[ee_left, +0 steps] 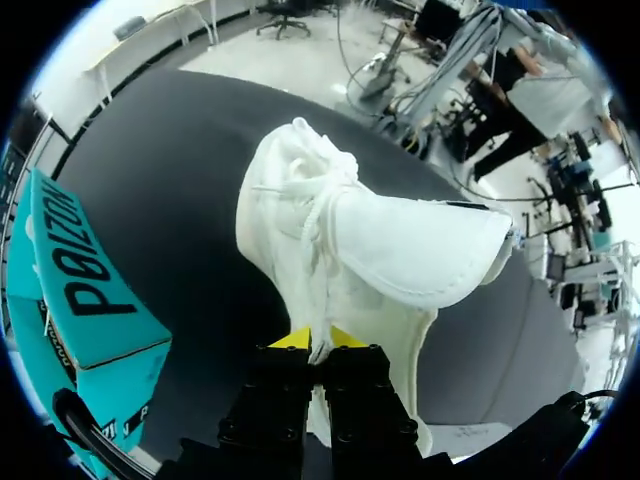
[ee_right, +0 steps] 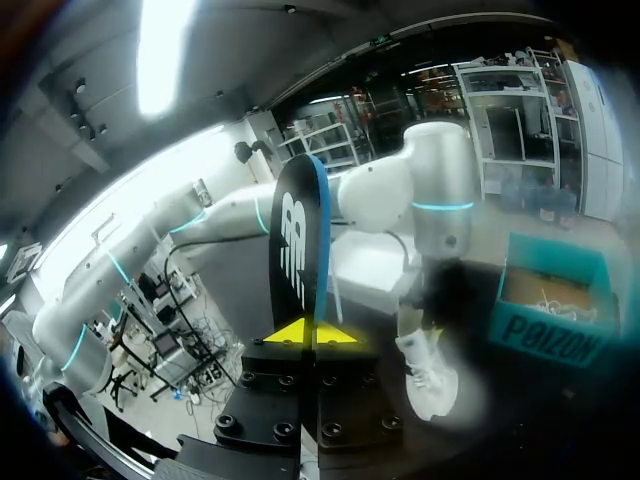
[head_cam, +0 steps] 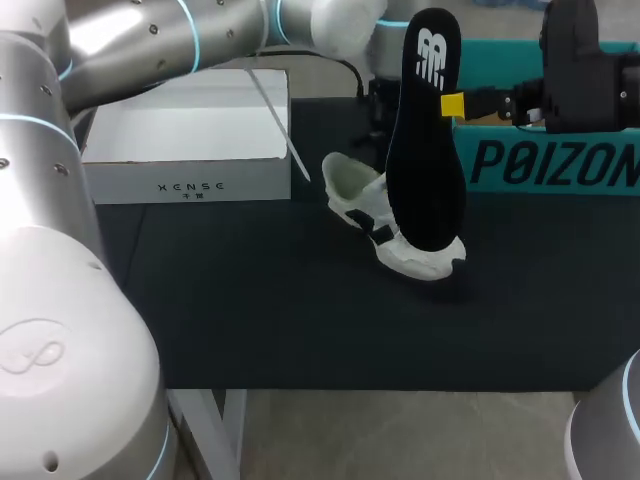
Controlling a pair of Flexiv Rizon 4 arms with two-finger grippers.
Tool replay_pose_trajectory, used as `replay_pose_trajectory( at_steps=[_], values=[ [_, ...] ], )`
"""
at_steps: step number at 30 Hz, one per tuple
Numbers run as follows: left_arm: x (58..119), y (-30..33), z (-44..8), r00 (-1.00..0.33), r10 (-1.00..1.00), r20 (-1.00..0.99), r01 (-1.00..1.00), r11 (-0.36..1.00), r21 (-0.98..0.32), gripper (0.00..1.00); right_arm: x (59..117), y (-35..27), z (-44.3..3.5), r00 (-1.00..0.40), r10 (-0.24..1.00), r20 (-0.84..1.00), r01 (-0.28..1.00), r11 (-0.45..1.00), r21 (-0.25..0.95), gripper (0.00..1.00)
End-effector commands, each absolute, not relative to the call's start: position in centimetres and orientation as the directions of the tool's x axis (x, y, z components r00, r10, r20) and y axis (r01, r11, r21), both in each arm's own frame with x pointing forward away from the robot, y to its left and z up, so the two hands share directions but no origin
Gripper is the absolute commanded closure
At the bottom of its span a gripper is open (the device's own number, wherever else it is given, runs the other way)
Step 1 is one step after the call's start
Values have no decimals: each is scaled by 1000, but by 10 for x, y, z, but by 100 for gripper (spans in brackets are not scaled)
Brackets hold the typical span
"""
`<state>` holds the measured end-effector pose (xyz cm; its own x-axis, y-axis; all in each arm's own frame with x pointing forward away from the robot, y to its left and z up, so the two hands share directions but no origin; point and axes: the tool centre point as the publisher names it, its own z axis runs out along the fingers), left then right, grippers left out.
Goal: Take the shoe out of the shoebox, open the shoe tongue, remove and reinsert the insole, then place the shoe into the shoebox
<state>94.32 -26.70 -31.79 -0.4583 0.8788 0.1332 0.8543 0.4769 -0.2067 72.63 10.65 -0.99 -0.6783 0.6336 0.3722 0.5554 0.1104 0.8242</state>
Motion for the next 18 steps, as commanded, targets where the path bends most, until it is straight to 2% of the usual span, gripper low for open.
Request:
replay_pose_trajectory(
  at_steps=[1, 6, 15, 18],
  values=[
    [940, -266, -306, -81, 986, 143, 987, 99, -124, 100, 727, 109, -11, -675, 637, 372, 556, 109, 824, 100],
    [934, -270, -307, 18, 988, 154, 997, -6, -78, 100, 727, 109, -11, -675, 637, 372, 556, 109, 824, 100],
    [932, -282, -319, 71, 991, 111, 990, -57, -127, 100, 727, 109, -11, -675, 637, 372, 556, 109, 824, 100],
    [932, -286, -324, 42, 993, 108, 991, -27, -133, 100, 727, 109, -11, -675, 637, 372, 556, 109, 824, 100]
  ],
)
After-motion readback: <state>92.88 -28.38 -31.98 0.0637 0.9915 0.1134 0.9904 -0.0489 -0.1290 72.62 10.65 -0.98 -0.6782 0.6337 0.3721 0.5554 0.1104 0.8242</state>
